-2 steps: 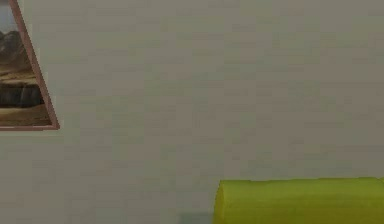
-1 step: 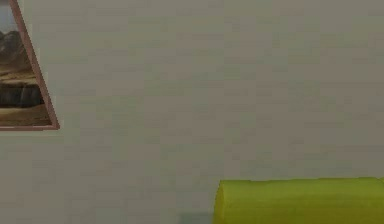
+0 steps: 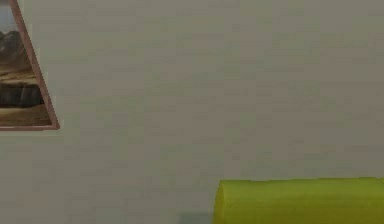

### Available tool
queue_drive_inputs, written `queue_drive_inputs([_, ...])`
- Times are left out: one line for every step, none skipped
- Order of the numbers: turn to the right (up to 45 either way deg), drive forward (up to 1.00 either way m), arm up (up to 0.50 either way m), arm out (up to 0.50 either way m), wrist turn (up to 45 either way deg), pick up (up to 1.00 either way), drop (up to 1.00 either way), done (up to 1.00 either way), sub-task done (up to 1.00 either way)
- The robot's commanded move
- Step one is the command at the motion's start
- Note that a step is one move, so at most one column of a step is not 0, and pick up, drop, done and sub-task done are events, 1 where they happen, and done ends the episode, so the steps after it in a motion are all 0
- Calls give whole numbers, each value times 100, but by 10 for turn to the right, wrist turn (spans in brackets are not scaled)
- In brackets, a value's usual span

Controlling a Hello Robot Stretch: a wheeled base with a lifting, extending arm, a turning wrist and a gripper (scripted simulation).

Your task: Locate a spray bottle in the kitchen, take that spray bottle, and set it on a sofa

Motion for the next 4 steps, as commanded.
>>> queue_drive_inputs([0,0,-40,0,0,0,0,0,0])
queue_drive_inputs([0,0,-32,0,0,0,0,0,0])
queue_drive_inputs([0,0,0,0,0,0,100,0,0])
queue_drive_inputs([0,0,10,0,0,0,0,0,0])
